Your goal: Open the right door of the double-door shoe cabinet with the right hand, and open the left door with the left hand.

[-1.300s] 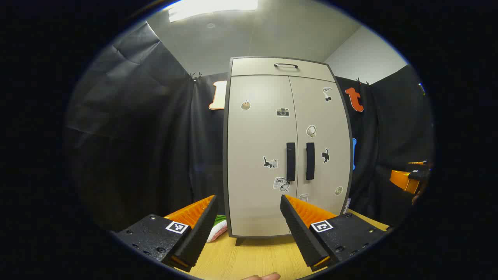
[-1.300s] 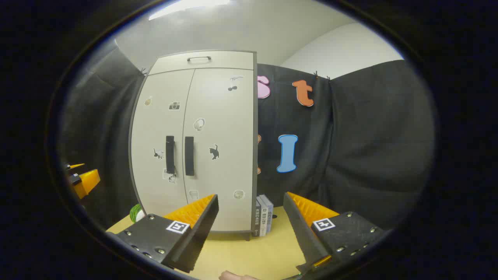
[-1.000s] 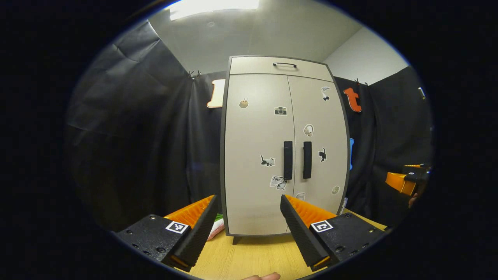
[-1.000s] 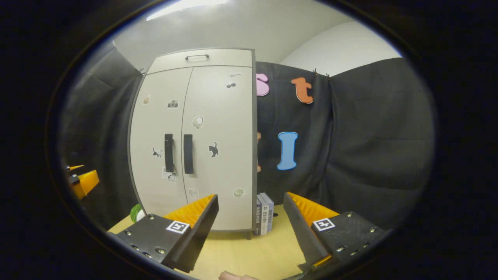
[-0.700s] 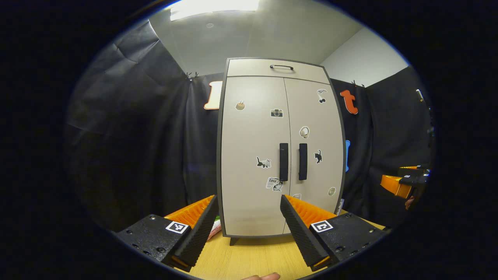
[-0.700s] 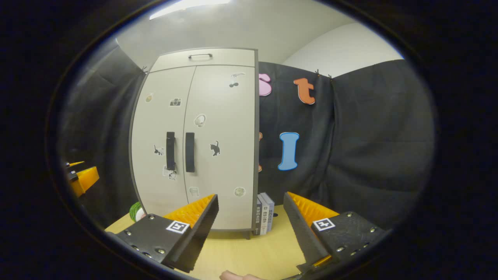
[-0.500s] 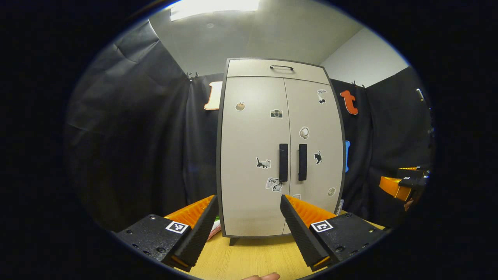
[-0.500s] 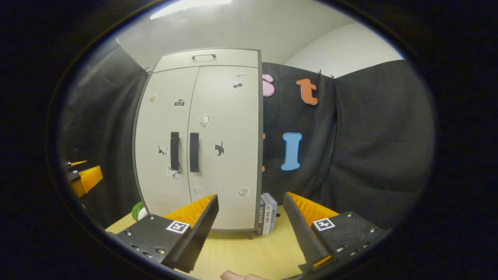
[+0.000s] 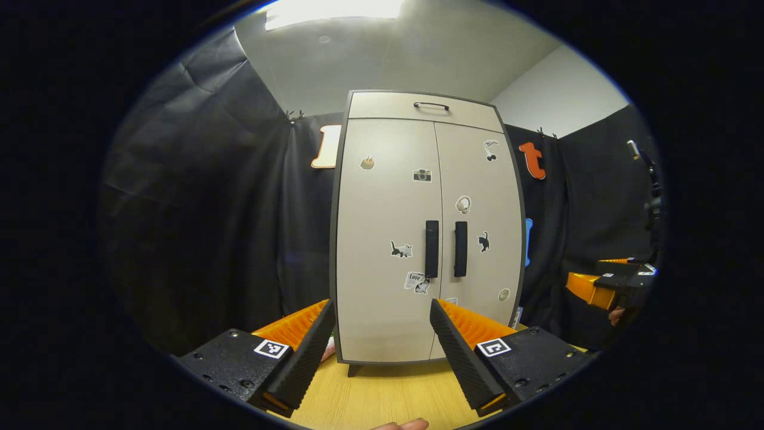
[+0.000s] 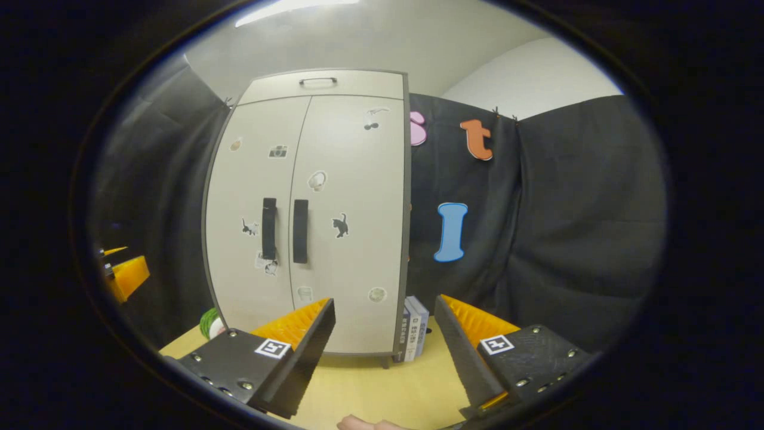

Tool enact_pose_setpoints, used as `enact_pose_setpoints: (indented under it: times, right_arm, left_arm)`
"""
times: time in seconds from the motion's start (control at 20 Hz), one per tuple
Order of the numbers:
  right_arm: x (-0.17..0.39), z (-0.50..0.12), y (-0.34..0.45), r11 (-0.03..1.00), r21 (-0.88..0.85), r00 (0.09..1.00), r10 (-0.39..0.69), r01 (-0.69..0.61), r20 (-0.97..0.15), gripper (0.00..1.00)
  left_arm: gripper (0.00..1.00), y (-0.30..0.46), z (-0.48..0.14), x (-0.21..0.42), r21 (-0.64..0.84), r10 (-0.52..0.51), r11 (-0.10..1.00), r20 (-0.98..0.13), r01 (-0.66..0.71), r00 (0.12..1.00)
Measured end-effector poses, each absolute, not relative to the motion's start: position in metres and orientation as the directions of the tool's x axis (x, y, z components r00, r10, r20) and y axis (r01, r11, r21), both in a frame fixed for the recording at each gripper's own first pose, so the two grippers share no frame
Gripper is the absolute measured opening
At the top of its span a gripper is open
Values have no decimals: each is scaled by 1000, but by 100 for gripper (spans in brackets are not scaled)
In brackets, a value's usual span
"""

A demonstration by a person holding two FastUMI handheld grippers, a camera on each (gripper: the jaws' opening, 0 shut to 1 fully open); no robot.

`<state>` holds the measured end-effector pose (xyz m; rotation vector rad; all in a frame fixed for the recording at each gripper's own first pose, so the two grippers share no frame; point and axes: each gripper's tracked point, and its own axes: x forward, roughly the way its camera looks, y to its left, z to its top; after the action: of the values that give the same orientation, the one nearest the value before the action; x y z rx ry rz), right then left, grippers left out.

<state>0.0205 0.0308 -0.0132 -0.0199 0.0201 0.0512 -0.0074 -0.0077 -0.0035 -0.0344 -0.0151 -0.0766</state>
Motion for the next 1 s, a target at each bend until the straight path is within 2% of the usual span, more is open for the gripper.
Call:
enact_pose_setpoints:
  times: [0.1,0.15,0.2,0.45,0.55,0.75,0.8,0.85,1.0]
  right_arm:
    - [34,-10,37,998,-32,998,61,-62,-16,99]
    - [41,-8,43,997,-38,998,67,-68,-11,96]
    - [50,-6,51,996,-41,997,77,-77,-10,100]
    - [106,-2,105,990,-47,991,128,-129,-40,100]
    - [131,6,128,989,-45,990,141,-142,-27,96]
    - [173,23,170,984,-2,983,181,-181,9,100]
    - [181,25,178,983,10,983,182,-182,13,96]
    - [188,21,187,981,34,982,189,-189,-2,100]
    - [213,18,196,987,34,987,157,-156,-16,99]
  left_arm:
    - [99,-7,-7,-10,-43,-83,996,19,84,996]
    - [99,-6,-9,-12,-45,-87,995,17,88,996]
    - [99,-5,-11,-15,-49,-91,995,19,92,996]
    - [99,5,-23,-15,-56,-79,995,7,79,997]
    - [99,8,-29,-18,-55,-85,995,0,85,996]
    - [99,18,-39,-22,-55,-90,995,-8,89,996]
    - [99,22,-41,-23,-57,-89,994,-10,88,996]
    - [98,26,-45,-24,-59,-90,994,-12,89,996]
    - [99,40,-52,-23,-60,-80,995,-19,79,997]
